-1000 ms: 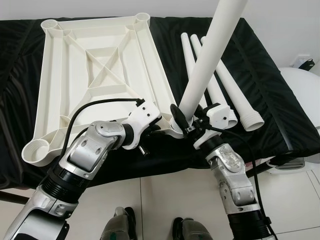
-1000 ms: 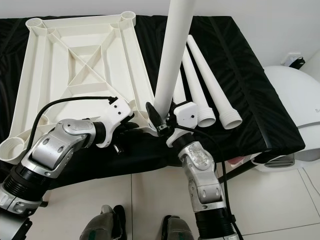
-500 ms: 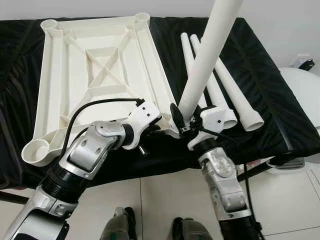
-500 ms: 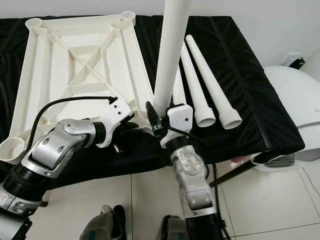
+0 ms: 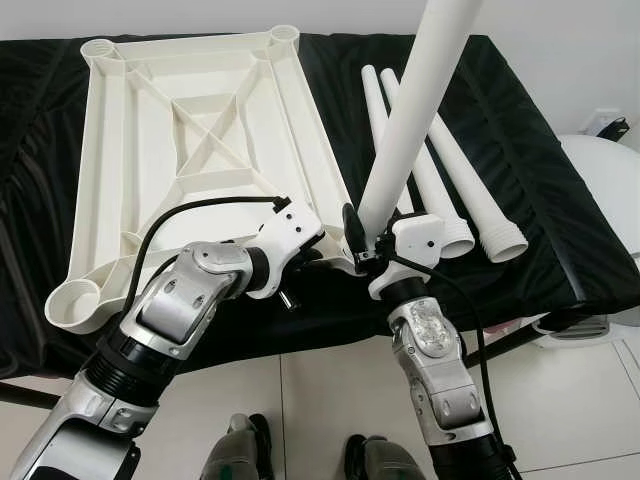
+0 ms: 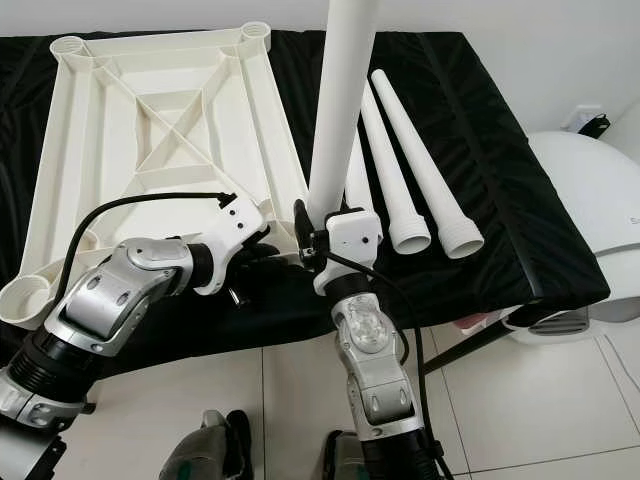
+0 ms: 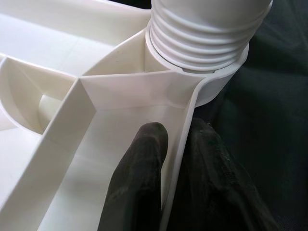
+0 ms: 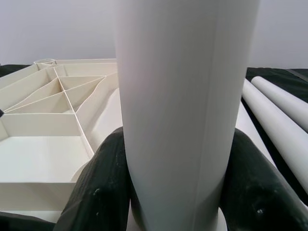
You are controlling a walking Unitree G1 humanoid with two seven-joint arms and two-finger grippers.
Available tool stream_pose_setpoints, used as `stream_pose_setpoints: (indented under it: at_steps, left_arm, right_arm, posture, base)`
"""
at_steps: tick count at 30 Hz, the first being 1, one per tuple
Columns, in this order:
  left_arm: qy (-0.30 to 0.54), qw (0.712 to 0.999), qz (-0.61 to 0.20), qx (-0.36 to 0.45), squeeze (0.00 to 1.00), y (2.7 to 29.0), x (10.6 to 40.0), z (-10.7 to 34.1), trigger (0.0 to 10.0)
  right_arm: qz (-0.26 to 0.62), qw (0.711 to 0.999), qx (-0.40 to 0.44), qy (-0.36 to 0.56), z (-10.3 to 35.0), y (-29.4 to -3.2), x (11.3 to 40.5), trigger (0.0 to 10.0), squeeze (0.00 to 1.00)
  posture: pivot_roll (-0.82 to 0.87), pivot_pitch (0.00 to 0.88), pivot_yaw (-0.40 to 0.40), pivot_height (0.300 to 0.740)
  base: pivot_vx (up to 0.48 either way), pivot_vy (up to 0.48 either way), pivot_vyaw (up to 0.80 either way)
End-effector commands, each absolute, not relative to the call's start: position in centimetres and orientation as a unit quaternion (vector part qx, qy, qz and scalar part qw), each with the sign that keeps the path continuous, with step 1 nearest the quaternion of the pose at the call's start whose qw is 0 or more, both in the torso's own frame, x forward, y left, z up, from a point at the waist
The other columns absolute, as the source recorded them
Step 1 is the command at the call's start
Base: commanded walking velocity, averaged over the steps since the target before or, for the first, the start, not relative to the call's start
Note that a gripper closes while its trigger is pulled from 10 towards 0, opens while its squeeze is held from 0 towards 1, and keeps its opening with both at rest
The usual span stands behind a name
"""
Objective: Building children table
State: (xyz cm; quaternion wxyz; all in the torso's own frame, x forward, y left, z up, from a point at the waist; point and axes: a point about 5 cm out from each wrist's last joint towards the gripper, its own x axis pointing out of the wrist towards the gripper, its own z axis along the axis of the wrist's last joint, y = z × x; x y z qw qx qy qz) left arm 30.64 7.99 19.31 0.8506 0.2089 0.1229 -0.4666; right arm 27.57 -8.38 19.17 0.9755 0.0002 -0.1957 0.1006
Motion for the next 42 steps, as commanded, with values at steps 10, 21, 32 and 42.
stream_pose_setpoints:
  at_steps: [10,21,32,42]
  left_arm:
    - [0.098,0.868,-0.435,0.219,0.0,9.3,31.0,20.8,10.0]
    - [0.097,0.866,-0.438,0.22,0.0,9.2,30.9,20.7,10.0]
    - [0.097,0.865,-0.44,0.22,0.0,9.0,30.9,20.7,10.0]
    - [0.098,0.868,-0.436,0.217,0.0,9.1,30.9,20.6,10.0]
  right_arm:
    - [-0.039,0.989,0.034,-0.141,17.0,-11.5,27.8,10.0,0.0]
    - [-0.046,0.988,0.026,-0.144,17.1,-12.5,28.0,10.0,0.16]
    - [0.001,0.987,0.02,-0.16,18.0,-13.5,28.6,10.0,1.0]
    - [0.139,0.976,0.025,-0.168,19.0,-13.4,29.3,10.0,0.0]
  posture:
    - [-0.01,0.176,0.008,0.74]
    - [-0.02,0.166,0.01,0.74]
    - [-0.03,0.166,0.006,0.74]
    - [-0.03,0.172,-0.002,0.74]
  base:
    - [0.0,0.0,0.0]
    - [0.0,0.0,0.0]
    - [0.0,0.0,0.0]
    - [0.0,0.0,0.0]
